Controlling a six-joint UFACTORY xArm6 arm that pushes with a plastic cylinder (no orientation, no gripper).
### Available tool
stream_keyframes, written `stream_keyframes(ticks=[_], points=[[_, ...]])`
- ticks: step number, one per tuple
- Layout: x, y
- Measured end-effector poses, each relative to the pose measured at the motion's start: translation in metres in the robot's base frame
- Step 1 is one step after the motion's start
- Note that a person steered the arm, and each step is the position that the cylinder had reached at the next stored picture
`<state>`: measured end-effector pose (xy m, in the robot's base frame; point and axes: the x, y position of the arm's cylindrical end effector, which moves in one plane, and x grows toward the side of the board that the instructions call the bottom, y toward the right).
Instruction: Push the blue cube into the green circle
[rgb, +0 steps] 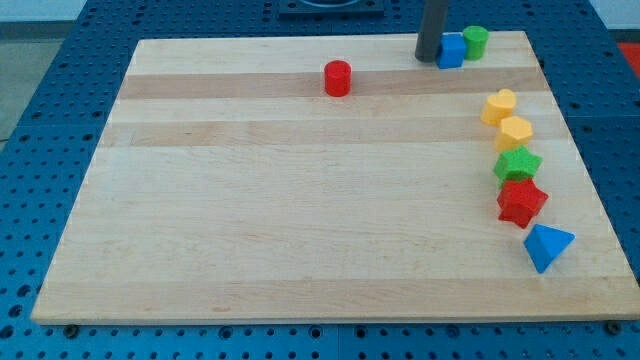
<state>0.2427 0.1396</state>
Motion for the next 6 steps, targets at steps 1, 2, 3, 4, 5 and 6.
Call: stream_keyframes(ticks=[1,2,3,4,5,6], points=[[-0.001,0.005],[-0.002,0.005],[0.006,0.001],[0.007,0.070],[0.037,0.103],[0.063,0.092]])
